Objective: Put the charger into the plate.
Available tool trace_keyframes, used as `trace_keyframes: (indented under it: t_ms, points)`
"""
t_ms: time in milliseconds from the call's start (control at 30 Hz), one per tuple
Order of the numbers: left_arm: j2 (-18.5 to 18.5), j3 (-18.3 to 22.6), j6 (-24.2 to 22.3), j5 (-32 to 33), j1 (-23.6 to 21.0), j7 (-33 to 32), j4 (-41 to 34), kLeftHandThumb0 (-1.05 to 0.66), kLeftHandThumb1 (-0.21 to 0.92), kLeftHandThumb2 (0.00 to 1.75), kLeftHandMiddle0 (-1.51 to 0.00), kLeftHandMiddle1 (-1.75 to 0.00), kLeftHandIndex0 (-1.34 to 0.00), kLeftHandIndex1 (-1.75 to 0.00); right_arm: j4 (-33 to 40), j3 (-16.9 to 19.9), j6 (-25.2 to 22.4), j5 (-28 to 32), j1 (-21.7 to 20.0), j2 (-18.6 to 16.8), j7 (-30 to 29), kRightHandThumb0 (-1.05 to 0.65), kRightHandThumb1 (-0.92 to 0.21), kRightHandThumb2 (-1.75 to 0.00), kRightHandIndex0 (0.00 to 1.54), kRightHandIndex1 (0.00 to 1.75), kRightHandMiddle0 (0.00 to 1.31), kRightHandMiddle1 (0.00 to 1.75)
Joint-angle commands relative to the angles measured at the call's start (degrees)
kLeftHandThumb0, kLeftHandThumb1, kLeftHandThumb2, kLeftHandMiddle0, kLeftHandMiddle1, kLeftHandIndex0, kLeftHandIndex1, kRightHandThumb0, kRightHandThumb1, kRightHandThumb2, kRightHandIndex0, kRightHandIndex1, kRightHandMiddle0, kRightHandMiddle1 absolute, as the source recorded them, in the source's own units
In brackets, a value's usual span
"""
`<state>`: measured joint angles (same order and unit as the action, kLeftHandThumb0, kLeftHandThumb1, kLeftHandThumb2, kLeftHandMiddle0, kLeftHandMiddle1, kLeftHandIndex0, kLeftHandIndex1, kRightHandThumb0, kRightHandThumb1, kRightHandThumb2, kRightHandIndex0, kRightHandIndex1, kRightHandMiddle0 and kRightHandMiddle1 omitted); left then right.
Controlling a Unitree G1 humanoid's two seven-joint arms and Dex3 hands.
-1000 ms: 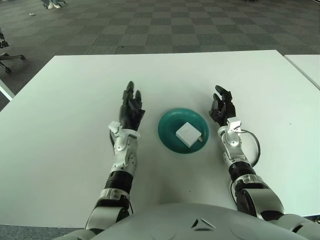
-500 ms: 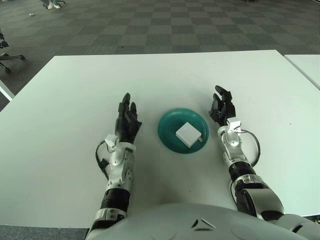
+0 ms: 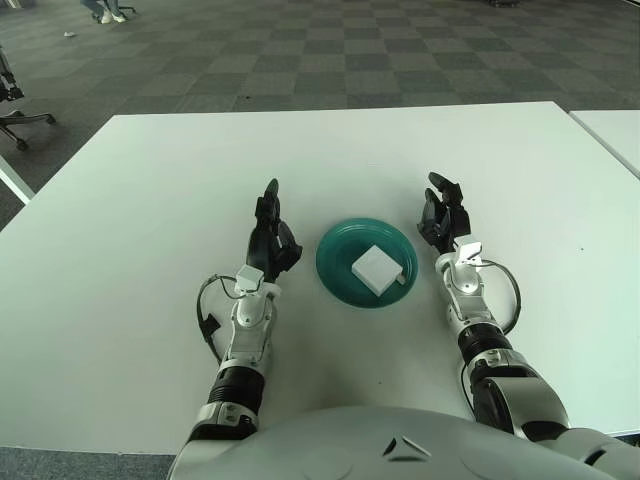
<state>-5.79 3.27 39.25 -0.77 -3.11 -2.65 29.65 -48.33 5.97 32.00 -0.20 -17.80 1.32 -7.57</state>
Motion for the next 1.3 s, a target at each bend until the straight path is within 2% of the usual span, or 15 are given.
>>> trace_keyframes:
  t_ms: [0, 33, 100, 133, 233, 367, 500, 667, 767, 1267]
  points:
    - [1.36, 3.88, 0.69, 1.50, 5.39, -2.83, 8.67, -0.64, 0.92, 0.70, -0.83, -1.57, -0.50, -1.60, -5.76, 3.47, -2.36, 4.15, 9.65, -2.51, -0.15, -0.47, -0.79, -0.78, 0.53, 1.35, 0.22, 1.57]
    - [0.95, 3.96, 0.42, 1.54, 5.29, -3.19, 8.52, -0.59, 0.92, 0.66, -0.93, -1.63, -0.57, -1.65, -5.58, 3.94, -1.29, 4.69, 9.80, -2.88, -0.08, -0.44, -0.76, -0.80, 0.60, 1.49, 0.27, 1.63]
    - [-0.05, 3.93, 0.48, 1.89, 4.90, -3.23, 8.47, -0.55, 0.92, 0.61, -1.03, -1.69, -0.63, -1.70, -5.03, 4.94, 1.52, 5.95, 10.21, -3.54, 0.74, -0.42, -0.71, -0.84, 0.68, 1.62, 0.31, 1.69]
    - [-0.53, 3.86, 0.65, 2.18, 4.74, -3.02, 8.42, -0.53, 0.92, 0.59, -1.10, -1.71, -0.67, -1.72, -4.69, 5.41, 3.05, 6.58, 10.47, -3.87, 1.27, -0.41, -0.66, -0.89, 0.79, 1.66, 0.35, 1.71]
    - [-1.52, 3.78, 1.52, 3.58, 4.64, -1.36, 8.10, -0.50, 0.92, 0.56, -1.19, -1.73, -0.72, -1.74, -4.41, 6.28, 6.45, 7.67, 10.74, -4.41, 2.87, -0.41, -0.58, -0.98, 0.96, 1.72, 0.41, 1.73]
    - [-1.99, 4.05, 1.92, 5.09, 4.55, 0.51, 7.88, -0.49, 0.91, 0.54, -1.26, -1.74, -0.77, -1.74, -5.07, 6.75, 9.39, 7.38, 9.95, -4.59, 3.40, -0.42, -0.52, -1.06, 1.10, 1.74, 0.46, 1.74]
    - [-2.13, 4.29, 1.92, 5.78, 4.30, 1.44, 7.63, -0.48, 0.91, 0.53, -1.28, -1.75, -0.79, -1.75, -5.74, 7.13, 10.93, 6.66, 9.56, -4.60, 3.37, -0.43, -0.49, -1.09, 1.16, 1.74, 0.48, 1.75]
    - [-2.39, 4.58, 2.02, 6.76, 4.35, 2.52, 7.27, -0.48, 0.91, 0.53, -1.30, -1.75, -0.79, -1.75, -6.17, 7.30, 12.18, 5.87, 9.49, -4.48, 3.02, -0.46, -0.39, -1.23, 1.20, 1.75, 0.56, 1.75]
    - [-2.52, 4.72, 1.49, 7.08, 4.68, 2.69, 7.02, -0.47, 0.90, 0.54, -1.30, -1.75, -0.79, -1.75, -6.18, 7.38, 12.28, 5.70, 9.46, -4.54, 2.82, -0.47, -0.36, -1.26, 1.22, 1.75, 0.58, 1.75]
    - [-3.00, 4.93, 2.41, 8.35, 4.73, 4.08, 7.41, -0.47, 0.87, 0.55, -1.32, -1.75, -0.78, -1.74, -5.65, 7.47, 11.35, 5.90, 9.44, -4.55, 3.66, -0.47, -0.34, -1.28, 1.26, 1.75, 0.59, 1.75]
